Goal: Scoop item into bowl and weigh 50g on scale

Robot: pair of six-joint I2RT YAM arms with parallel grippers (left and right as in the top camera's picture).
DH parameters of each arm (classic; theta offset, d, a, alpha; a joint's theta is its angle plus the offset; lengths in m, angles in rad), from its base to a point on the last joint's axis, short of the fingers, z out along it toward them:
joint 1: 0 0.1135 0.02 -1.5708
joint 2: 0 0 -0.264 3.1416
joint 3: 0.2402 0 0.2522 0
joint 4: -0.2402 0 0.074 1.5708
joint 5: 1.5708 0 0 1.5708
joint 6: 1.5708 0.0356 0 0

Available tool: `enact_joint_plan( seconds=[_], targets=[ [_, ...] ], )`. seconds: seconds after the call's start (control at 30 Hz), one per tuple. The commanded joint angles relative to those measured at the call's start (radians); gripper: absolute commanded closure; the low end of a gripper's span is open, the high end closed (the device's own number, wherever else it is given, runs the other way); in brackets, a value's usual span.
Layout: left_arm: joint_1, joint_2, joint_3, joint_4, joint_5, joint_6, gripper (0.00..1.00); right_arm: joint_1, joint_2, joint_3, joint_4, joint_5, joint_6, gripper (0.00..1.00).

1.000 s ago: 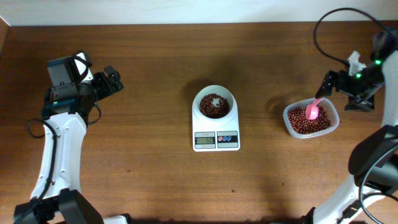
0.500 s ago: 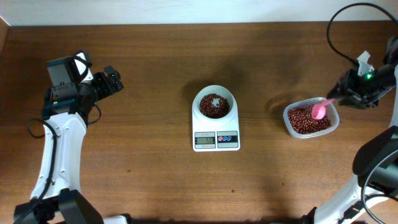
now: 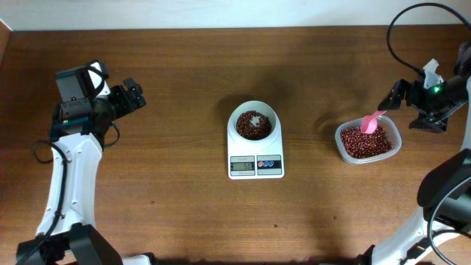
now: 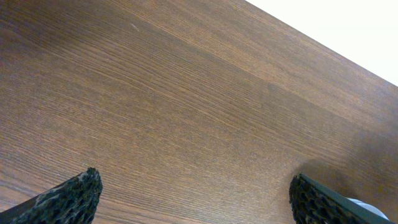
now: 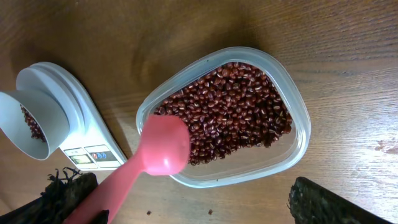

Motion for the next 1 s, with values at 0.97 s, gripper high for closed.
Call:
enact_joint_plan(
  seconds=[0.97],
  targets=[
    [-0.205, 0.002, 0.151, 0.318, 0.352, -0.229, 0.02, -0.128, -0.026, -0.004, -0.113, -0.283, -0.098, 0.01]
  ],
)
